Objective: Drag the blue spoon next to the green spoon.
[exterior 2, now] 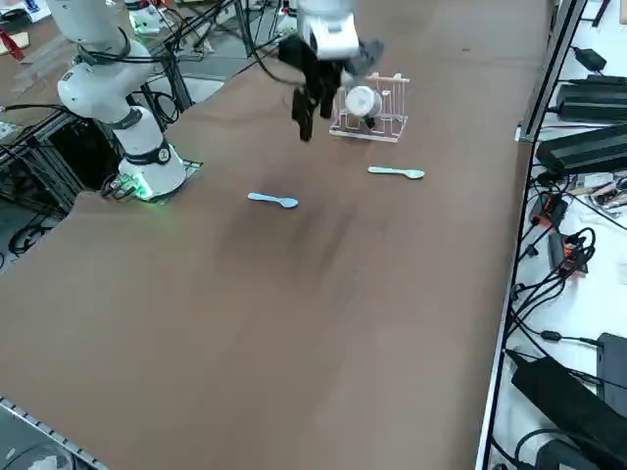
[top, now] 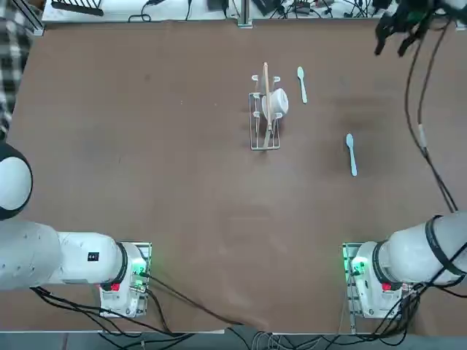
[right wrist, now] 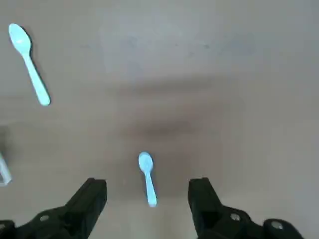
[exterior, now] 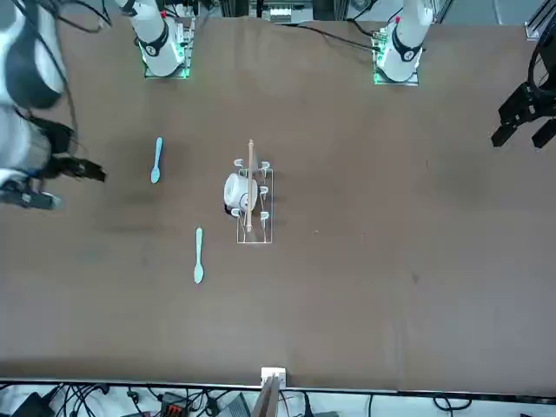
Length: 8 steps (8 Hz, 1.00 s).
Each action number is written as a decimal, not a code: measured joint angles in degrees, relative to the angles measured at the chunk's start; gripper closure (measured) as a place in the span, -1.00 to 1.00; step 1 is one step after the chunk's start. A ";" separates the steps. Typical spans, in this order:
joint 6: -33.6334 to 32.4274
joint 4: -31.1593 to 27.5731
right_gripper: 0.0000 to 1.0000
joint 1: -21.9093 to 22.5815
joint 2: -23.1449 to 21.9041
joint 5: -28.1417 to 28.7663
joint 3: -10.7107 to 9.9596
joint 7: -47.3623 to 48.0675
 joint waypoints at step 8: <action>38.43 -37.75 -1.00 4.19 -1.93 -0.01 0.21 0.18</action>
